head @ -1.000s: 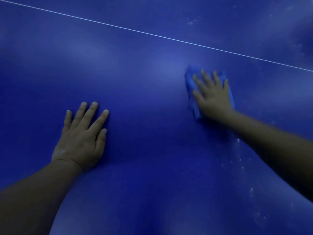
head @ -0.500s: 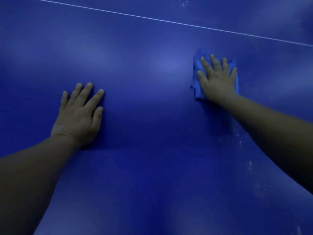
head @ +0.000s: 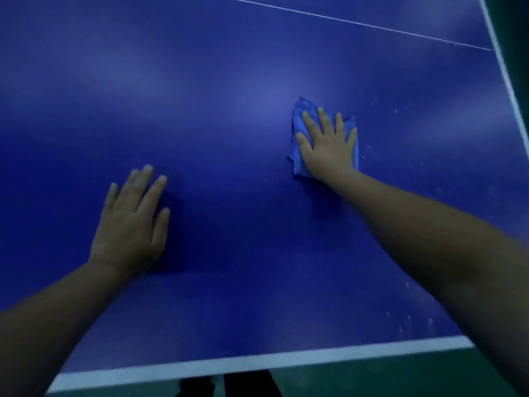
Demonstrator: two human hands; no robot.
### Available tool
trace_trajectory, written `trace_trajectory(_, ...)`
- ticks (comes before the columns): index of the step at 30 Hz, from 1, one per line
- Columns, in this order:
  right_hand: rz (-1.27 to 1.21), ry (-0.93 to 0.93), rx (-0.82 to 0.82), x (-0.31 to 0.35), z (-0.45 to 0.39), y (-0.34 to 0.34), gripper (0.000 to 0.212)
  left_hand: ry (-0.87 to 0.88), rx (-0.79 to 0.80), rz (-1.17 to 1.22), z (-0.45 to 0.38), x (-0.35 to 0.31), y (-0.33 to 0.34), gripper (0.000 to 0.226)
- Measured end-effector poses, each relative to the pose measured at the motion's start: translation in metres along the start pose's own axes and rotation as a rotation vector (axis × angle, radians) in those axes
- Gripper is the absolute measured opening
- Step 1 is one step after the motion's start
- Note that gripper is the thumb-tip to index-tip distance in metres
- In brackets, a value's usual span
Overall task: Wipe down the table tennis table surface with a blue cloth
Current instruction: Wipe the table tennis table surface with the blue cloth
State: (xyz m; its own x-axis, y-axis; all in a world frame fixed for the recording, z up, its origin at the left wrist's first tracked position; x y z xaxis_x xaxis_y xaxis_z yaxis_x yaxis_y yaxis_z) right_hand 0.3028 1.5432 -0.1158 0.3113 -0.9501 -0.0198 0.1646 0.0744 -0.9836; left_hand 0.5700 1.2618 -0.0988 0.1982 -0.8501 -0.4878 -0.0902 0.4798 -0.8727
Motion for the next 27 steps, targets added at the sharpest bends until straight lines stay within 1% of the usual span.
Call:
trace_trajectory(1, -0.007, 0.043, 0.017, 0.002, 0.002, 0.003, 0.058, 0.010, 0.004, -0.005, 0.024, -0.005, 0.003, 0.064)
trace_trajectory(3, 0.001, 0.030, -0.004, 0.015, 0.036, 0.008, 0.059, 0.034, 0.021, -0.031, 0.062, -0.012, 0.010, 0.063)
trace_trajectory(5, 0.033, -0.035, -0.053, 0.028, 0.106, 0.018, 0.060, 0.051, 0.053, -0.067, 0.094, -0.013, 0.019, 0.063)
trace_trajectory(7, 0.031, -0.111, -0.067, 0.037, 0.198, 0.032, 0.060, 0.065, 0.086, -0.104, 0.119, -0.012, 0.028, 0.064)
trace_trajectory(9, 0.046, -0.200, -0.046, 0.040, 0.280, 0.045, 0.057, 0.056, 0.100, -0.103, 0.130, -0.008, 0.031, 0.065)
trace_trajectory(10, 0.065, -0.259, -0.020, 0.040, 0.306, 0.051, 0.056, 0.052, 0.104, -0.098, 0.130, -0.008, 0.032, 0.065)
trace_trajectory(12, 0.092, -0.348, 0.017, 0.035, 0.311, 0.058, 0.055, 0.052, 0.125, -0.097, 0.128, -0.009, 0.032, 0.064)
trace_trajectory(13, 0.094, -0.330, 0.024, 0.031, 0.295, 0.057, 0.056, 0.049, 0.137, -0.096, 0.127, -0.008, 0.032, 0.064)
trace_trajectory(14, 0.088, -0.256, 0.019, 0.025, 0.272, 0.053, 0.057, 0.048, 0.144, -0.096, 0.127, -0.008, 0.033, 0.064)
trace_trajectory(15, 0.058, -0.132, 0.007, 0.017, 0.246, 0.048, 0.059, 0.050, 0.147, -0.097, 0.126, -0.008, 0.034, 0.064)
trace_trajectory(18, -0.101, 0.327, 0.009, 0.001, 0.184, 0.037, 0.060, 0.057, 0.136, -0.096, 0.128, -0.007, 0.035, 0.063)
trace_trajectory(19, -0.146, 0.442, 0.013, 0.005, 0.172, 0.035, 0.060, 0.059, 0.131, -0.093, 0.128, -0.007, 0.035, 0.064)
trace_trajectory(20, -0.169, 0.516, 0.014, 0.015, 0.167, 0.033, 0.060, 0.058, 0.133, -0.089, 0.127, -0.007, 0.035, 0.064)
trace_trajectory(21, -0.174, 0.531, 0.014, 0.030, 0.168, 0.033, 0.060, 0.056, 0.139, -0.087, 0.127, -0.007, 0.036, 0.065)
trace_trajectory(22, -0.161, 0.478, 0.006, 0.050, 0.177, 0.034, 0.059, 0.054, 0.142, -0.086, 0.126, -0.007, 0.036, 0.065)
trace_trajectory(23, -0.144, 0.365, -0.017, 0.072, 0.193, 0.035, 0.059, 0.051, 0.140, -0.085, 0.127, -0.006, 0.035, 0.065)
trace_trajectory(25, -0.091, 0.114, -0.048, 0.107, 0.255, 0.042, 0.058, 0.046, 0.131, -0.076, 0.128, -0.007, 0.034, 0.065)
trace_trajectory(26, -0.053, 0.076, -0.061, 0.102, 0.288, 0.049, 0.057, 0.040, 0.129, -0.069, 0.127, -0.007, 0.034, 0.066)
trace_trajectory(27, -0.033, 0.099, -0.042, 0.083, 0.314, 0.057, 0.058, 0.030, 0.134, -0.064, 0.127, -0.007, 0.033, 0.066)
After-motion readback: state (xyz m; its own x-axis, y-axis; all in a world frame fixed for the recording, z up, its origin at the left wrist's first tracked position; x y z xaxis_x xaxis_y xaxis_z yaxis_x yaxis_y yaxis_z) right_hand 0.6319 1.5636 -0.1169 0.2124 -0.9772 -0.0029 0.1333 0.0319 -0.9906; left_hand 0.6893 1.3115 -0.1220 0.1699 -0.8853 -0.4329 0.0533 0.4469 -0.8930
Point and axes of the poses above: each hand's wrist, its own z-axis away from the middle knuckle, its own y-axis out of the palm, x = y × z, the point moved 10 cm from there along -z, towards the middle knuckle, and after that the axes turned 9 degrees about z, right-handed, at the moved point
